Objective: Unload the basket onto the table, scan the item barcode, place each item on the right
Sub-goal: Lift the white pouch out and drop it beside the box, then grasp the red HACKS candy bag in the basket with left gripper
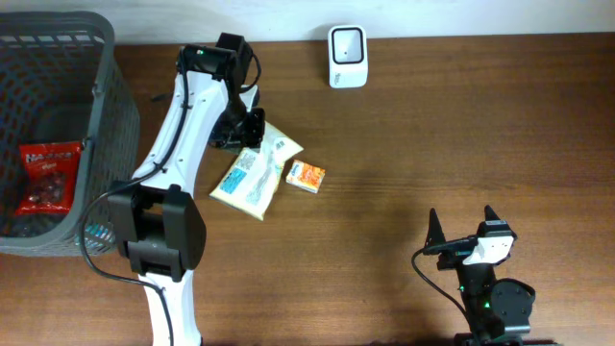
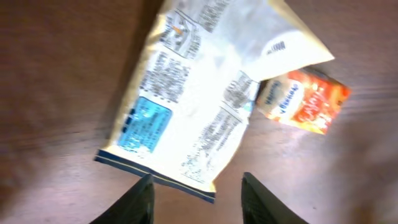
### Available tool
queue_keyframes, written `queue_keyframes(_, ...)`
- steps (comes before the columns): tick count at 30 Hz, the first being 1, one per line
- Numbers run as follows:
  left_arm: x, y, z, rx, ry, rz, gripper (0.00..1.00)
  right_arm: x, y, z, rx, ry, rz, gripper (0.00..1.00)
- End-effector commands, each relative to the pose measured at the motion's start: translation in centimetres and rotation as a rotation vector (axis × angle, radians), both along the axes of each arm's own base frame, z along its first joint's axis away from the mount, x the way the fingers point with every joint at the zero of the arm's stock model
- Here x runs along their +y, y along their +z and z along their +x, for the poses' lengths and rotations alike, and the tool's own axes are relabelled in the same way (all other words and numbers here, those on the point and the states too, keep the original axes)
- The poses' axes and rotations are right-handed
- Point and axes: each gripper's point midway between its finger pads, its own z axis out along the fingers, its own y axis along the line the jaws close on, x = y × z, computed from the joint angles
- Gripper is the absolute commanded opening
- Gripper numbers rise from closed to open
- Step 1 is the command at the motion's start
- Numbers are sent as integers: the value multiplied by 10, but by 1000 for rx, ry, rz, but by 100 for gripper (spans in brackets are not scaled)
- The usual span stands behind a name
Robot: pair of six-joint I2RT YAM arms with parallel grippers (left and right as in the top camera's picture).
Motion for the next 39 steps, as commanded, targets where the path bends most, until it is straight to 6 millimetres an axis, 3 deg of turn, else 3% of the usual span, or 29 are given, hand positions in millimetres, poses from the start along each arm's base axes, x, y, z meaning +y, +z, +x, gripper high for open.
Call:
queue_keyframes(1, 12, 22, 12, -77, 20, 41, 46, -1, -3, 0, 3, -4, 4, 98)
queue_keyframes(6, 27, 101, 33, -259, 68, 4, 48, -1, -3, 0, 3, -4, 4, 98)
queue_keyframes(7, 32, 123, 36, -317, 81, -6, 51, -1, -3, 0, 3, -4, 4, 98)
queue_keyframes(9, 48, 170, 41, -448, 120, -21, 68, -1, -3, 0, 3, -4, 4, 98)
queue_keyframes(12, 95, 241, 38, -676, 222, 10, 81, -1, -3, 0, 3, -4, 4, 98)
queue_keyframes(13, 110, 258, 35, -731, 256, 18, 89, -1, -3, 0, 3, -4, 4, 98)
queue_keyframes(14, 126, 275, 30, -789, 293, 26, 90, -1, -3, 0, 3, -4, 4, 98)
queue_keyframes(16, 157, 296, 20, -861, 363, 56, 95, -1, -3, 0, 3, -4, 4, 98)
queue_keyframes(18, 200, 307, 10, -901, 466, 148, 98, -1, -3, 0, 3, -4, 4, 98)
queue_keyframes(20, 244, 307, -1, -895, 574, 261, 99, -1, -3, 0, 3, -4, 4, 98)
queue_keyframes(23, 305, 292, -20, -825, 768, 353, 99, -1, -3, 0, 3, -4, 4, 98)
queue_keyframes(27, 355, 255, -33, -697, 899, 375, 99, -1, -3, 0, 3, -4, 4, 98)
queue_keyframes(33, 377, 188, -16, -526, 858, 339, 100, -1, -3, 0, 3, -4, 4, 98)
queue_keyframes(39, 376, 116, 4, -391, 732, 341, 95, -1, -3, 0, 3, -4, 4, 98)
